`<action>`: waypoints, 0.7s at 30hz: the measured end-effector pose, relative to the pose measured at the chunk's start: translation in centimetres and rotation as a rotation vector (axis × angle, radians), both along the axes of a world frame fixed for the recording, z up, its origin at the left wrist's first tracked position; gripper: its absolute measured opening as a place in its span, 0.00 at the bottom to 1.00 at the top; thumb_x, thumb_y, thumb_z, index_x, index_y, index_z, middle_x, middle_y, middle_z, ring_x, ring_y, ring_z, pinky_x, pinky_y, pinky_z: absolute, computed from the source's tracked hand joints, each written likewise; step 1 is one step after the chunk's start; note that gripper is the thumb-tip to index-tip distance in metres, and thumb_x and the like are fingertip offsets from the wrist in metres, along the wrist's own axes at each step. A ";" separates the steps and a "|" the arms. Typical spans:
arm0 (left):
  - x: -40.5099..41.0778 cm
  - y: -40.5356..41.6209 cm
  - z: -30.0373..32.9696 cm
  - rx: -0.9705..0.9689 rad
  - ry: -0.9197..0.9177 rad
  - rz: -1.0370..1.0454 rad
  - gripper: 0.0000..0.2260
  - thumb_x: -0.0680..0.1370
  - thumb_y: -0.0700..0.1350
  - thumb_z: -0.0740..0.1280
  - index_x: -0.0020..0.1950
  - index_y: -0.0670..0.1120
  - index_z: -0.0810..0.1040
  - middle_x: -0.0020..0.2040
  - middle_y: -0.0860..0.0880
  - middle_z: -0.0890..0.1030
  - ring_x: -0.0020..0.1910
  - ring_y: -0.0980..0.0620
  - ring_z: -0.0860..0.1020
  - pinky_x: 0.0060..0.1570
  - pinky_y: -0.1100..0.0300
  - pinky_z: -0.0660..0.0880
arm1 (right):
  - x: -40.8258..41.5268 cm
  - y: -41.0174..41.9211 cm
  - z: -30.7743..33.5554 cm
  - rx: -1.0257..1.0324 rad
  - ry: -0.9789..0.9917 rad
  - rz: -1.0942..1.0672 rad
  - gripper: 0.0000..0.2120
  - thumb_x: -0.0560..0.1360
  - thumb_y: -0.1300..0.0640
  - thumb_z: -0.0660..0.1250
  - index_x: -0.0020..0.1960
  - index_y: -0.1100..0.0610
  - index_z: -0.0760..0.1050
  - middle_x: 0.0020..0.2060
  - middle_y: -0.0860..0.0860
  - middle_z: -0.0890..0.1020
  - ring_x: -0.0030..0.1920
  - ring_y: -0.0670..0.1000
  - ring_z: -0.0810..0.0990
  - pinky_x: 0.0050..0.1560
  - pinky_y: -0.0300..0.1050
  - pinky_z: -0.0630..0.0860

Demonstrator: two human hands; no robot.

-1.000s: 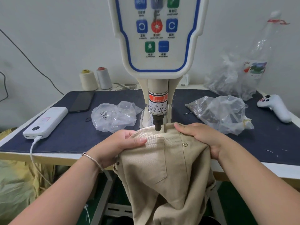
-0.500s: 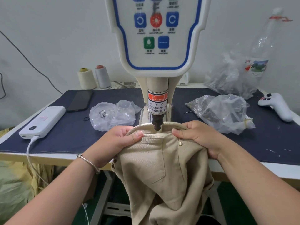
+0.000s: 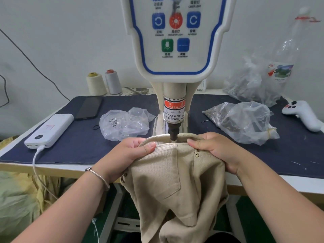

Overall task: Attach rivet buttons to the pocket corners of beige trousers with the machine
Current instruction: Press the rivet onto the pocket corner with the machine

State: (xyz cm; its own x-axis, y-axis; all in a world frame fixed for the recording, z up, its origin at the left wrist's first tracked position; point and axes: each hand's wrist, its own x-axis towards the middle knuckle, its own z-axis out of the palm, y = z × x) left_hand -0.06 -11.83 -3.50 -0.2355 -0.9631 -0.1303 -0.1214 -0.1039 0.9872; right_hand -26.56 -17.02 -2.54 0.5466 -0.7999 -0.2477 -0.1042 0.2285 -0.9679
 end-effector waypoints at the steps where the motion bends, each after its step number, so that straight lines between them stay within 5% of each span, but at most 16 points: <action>1: 0.0 0.0 -0.1 -0.002 -0.001 -0.004 0.25 0.73 0.58 0.72 0.54 0.36 0.80 0.42 0.44 0.78 0.39 0.52 0.76 0.37 0.66 0.74 | -0.1 0.0 -0.2 -0.007 0.006 -0.002 0.22 0.69 0.51 0.71 0.57 0.66 0.80 0.55 0.66 0.81 0.52 0.58 0.81 0.53 0.45 0.76; 5: -0.3 0.2 -0.3 -0.009 -0.034 -0.027 0.22 0.73 0.60 0.72 0.47 0.40 0.81 0.38 0.48 0.76 0.36 0.55 0.73 0.35 0.67 0.71 | -0.4 0.4 -0.6 -0.012 0.011 -0.039 0.24 0.68 0.50 0.72 0.56 0.67 0.80 0.54 0.66 0.81 0.48 0.55 0.82 0.46 0.41 0.78; 10: -0.3 0.1 -0.9 -0.017 -0.040 0.029 0.30 0.71 0.63 0.73 0.53 0.35 0.79 0.40 0.45 0.76 0.39 0.51 0.72 0.38 0.63 0.71 | -0.1 0.6 -0.5 -0.020 0.015 -0.059 0.27 0.68 0.49 0.72 0.58 0.69 0.78 0.54 0.68 0.81 0.49 0.58 0.80 0.48 0.44 0.76; 16: -0.9 0.3 -0.4 0.013 -0.047 0.080 0.27 0.70 0.58 0.72 0.46 0.33 0.75 0.40 0.44 0.74 0.39 0.47 0.70 0.37 0.60 0.68 | 0.2 0.5 -0.5 -0.004 0.014 -0.098 0.22 0.75 0.55 0.69 0.57 0.73 0.75 0.50 0.66 0.81 0.47 0.58 0.80 0.47 0.46 0.76; 21: -1.9 0.9 0.4 -0.105 -0.243 0.190 0.15 0.73 0.54 0.64 0.31 0.50 0.67 0.31 0.52 0.67 0.32 0.56 0.66 0.37 0.58 0.64 | 0.5 0.4 -0.4 -0.014 0.054 -0.111 0.18 0.76 0.56 0.68 0.53 0.72 0.78 0.44 0.62 0.83 0.43 0.55 0.81 0.44 0.42 0.77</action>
State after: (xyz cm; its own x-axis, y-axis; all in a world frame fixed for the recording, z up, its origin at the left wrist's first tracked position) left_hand -2.01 -10.96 -3.11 -0.0243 -0.9980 -0.0584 -0.3434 -0.0465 0.9381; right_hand -26.07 -16.64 -2.97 0.4405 -0.8584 -0.2630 -0.1312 0.2283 -0.9647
